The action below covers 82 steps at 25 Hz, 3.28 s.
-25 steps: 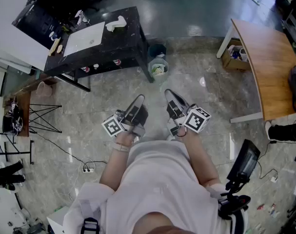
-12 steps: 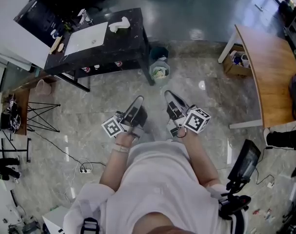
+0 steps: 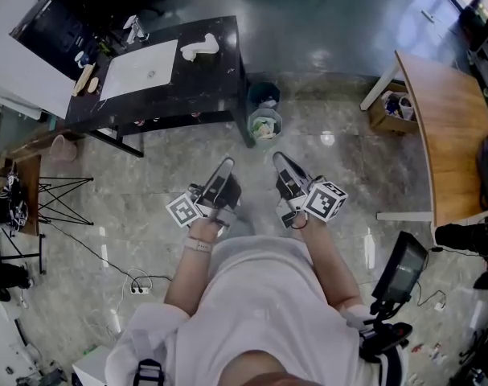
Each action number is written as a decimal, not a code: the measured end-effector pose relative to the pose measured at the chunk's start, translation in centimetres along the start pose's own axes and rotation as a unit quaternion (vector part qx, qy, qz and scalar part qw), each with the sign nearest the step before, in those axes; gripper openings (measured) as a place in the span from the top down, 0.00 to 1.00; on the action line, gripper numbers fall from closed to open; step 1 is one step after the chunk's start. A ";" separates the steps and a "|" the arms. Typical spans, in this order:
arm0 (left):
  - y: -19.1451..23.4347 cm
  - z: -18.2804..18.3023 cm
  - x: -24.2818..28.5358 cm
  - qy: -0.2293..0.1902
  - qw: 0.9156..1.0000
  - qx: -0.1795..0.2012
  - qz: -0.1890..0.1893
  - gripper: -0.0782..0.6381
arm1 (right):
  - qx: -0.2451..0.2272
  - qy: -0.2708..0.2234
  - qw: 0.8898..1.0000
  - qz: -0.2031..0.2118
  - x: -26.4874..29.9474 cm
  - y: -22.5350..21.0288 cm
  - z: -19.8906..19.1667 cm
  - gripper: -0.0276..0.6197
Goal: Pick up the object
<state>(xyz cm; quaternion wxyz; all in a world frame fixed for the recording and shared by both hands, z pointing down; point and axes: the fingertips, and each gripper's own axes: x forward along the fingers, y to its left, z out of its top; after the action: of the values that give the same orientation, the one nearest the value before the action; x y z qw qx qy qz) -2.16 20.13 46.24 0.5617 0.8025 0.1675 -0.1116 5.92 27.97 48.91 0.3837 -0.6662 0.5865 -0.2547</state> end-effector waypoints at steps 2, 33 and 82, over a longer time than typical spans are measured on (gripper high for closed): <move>1.6 2.0 0.6 -0.001 1.000 -0.008 0.003 0.88 | 0.002 0.001 1.000 -0.006 2.3 -1.1 0.2 0.92; 18.6 29.1 1.9 -0.024 0.994 -0.106 0.019 0.88 | -0.017 0.044 0.991 -0.126 30.1 -8.6 -2.2 0.92; 16.4 39.6 -5.4 -0.273 0.951 0.040 0.140 0.88 | -0.314 0.246 0.917 -0.008 54.8 -13.0 2.3 0.82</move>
<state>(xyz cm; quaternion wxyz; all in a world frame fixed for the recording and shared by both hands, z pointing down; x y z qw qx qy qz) -0.28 -23.00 48.79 0.5635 0.7787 -0.1105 -0.2529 25.32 -24.86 52.06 -0.0037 -0.6737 0.7067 -0.2161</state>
